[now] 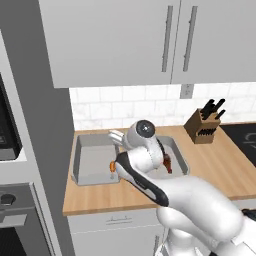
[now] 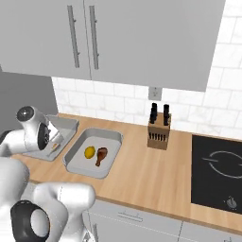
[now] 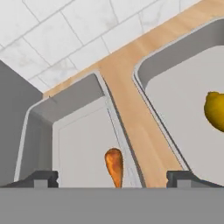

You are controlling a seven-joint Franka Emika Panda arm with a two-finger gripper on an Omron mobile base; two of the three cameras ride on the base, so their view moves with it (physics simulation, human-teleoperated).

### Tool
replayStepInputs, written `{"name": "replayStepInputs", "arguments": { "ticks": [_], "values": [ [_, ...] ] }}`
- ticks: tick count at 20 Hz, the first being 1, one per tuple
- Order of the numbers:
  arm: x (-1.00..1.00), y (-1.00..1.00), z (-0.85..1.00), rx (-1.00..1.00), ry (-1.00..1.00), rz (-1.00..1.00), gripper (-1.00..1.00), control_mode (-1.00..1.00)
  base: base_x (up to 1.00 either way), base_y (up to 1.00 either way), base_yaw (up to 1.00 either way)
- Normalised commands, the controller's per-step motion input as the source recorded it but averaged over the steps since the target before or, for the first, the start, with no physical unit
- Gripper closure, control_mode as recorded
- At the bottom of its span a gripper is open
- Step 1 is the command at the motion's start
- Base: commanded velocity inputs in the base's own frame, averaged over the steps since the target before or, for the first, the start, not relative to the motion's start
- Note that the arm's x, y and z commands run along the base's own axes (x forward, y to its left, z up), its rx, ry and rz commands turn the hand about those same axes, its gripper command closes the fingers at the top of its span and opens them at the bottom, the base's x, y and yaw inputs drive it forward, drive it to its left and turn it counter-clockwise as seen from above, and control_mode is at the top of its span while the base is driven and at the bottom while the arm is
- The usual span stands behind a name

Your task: Place one lemon and one chicken drumstick in each tupperware on the nearby counter, to pack two identical lunches.

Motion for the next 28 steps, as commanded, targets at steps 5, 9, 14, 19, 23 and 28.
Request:
{"name": "replayStepInputs", "arguments": {
  "ticks": [5,9,14,19,23,28],
  "values": [
    [-0.99,-0.79,0.09,0.0,0.0,0.03,-1.0,-1.0,0.0,0.0,0.0],
    [-0.93,-0.59,0.69,-0.08,0.07,0.1,-1.0,-1.0,0.0,0.0,0.0],
    [-0.61,-0.49,1.0,-0.17,0.13,0.15,-1.0,-1.0,0.0,0.0,0.0],
    [-0.75,-0.19,0.11,-0.12,0.11,0.32,-1.0,-1.0,0.0,0.0,0.0],
    [-0.42,0.0,-0.37,-0.07,0.09,0.38,-1.0,-1.0,0.0,0.0,0.0],
    [-0.46,-0.05,-0.12,-0.1,-0.02,0.24,-1.0,-1.0,0.0,0.0,0.0]
  ]
}}
